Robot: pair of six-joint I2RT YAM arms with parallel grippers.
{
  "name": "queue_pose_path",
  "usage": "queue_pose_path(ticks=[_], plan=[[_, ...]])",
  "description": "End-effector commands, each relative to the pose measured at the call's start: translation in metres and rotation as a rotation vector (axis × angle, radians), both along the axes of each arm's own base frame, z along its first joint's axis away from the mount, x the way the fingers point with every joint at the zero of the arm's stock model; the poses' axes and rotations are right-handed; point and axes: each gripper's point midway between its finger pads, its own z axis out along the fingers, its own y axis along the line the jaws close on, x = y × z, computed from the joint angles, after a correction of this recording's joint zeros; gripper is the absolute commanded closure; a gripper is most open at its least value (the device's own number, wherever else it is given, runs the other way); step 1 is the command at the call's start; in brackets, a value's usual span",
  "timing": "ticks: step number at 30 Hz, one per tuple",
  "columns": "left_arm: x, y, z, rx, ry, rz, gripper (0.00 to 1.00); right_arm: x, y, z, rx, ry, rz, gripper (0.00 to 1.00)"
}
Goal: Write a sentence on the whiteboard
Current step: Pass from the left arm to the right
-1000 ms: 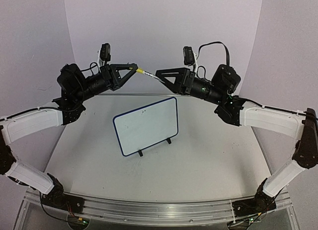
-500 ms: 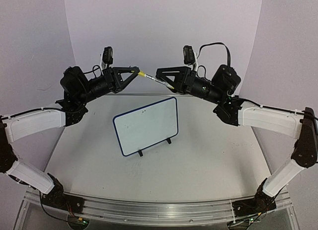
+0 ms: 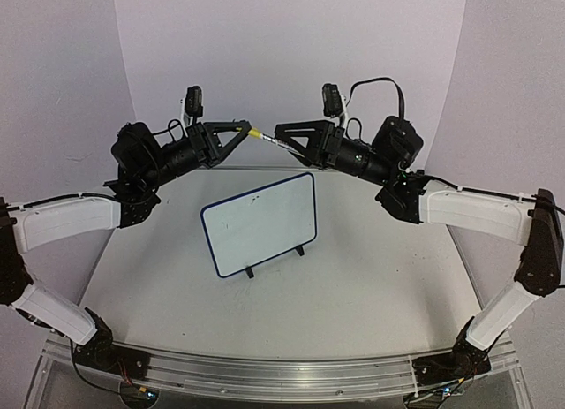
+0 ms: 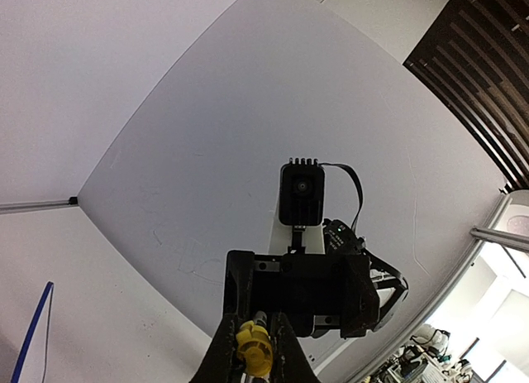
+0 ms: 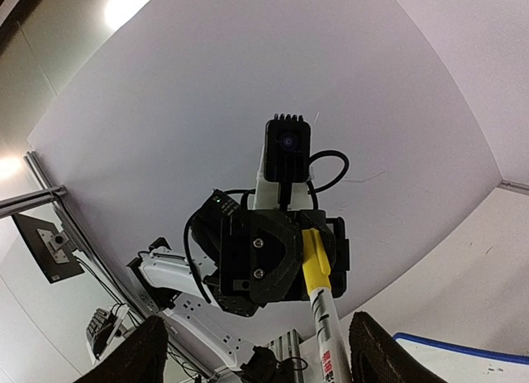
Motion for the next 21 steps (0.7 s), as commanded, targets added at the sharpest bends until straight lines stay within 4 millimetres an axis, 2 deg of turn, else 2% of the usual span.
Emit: queue_pose_path(ticks=[1,21], plan=[[-0.001,0.002,0.004,-0.045,-0.022,0.006,1.0,-0.012,0.0,0.029,0.067,-0.067,0.03,0.31],[-0.007,0.007,0.019,-0.04,-0.058,0.021,1.0,-0.011,-0.003,0.024,0.062,-0.058,0.011,0.32]])
